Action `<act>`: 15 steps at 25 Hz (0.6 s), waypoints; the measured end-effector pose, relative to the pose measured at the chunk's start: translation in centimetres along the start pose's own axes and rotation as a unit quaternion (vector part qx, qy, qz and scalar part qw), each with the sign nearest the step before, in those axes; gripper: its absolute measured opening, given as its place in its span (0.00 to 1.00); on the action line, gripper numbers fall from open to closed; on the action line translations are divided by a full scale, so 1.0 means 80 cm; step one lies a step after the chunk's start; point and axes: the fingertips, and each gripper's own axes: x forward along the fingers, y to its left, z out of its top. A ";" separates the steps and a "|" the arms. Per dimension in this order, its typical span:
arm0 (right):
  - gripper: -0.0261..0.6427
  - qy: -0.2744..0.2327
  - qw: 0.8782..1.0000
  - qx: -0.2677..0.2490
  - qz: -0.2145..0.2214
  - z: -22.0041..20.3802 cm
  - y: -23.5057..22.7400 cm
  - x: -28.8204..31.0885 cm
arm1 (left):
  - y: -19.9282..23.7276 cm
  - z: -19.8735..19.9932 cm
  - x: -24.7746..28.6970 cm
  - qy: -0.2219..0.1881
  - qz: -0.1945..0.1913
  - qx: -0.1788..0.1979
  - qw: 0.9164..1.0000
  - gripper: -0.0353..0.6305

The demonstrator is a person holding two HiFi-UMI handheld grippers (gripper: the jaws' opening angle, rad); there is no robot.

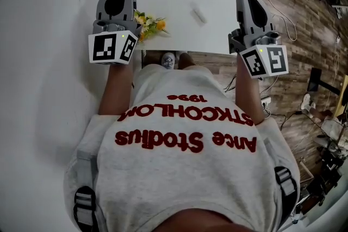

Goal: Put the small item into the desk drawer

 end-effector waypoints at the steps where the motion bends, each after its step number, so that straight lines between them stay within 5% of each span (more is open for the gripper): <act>1: 0.05 -0.003 1.000 0.002 0.002 0.004 -0.006 0.008 | 0.003 0.004 0.007 -0.001 0.003 0.003 1.000 0.06; 15: 0.05 -0.017 0.999 0.023 0.017 0.002 -0.093 0.089 | 0.014 0.002 0.111 -0.019 0.010 0.043 0.999 0.06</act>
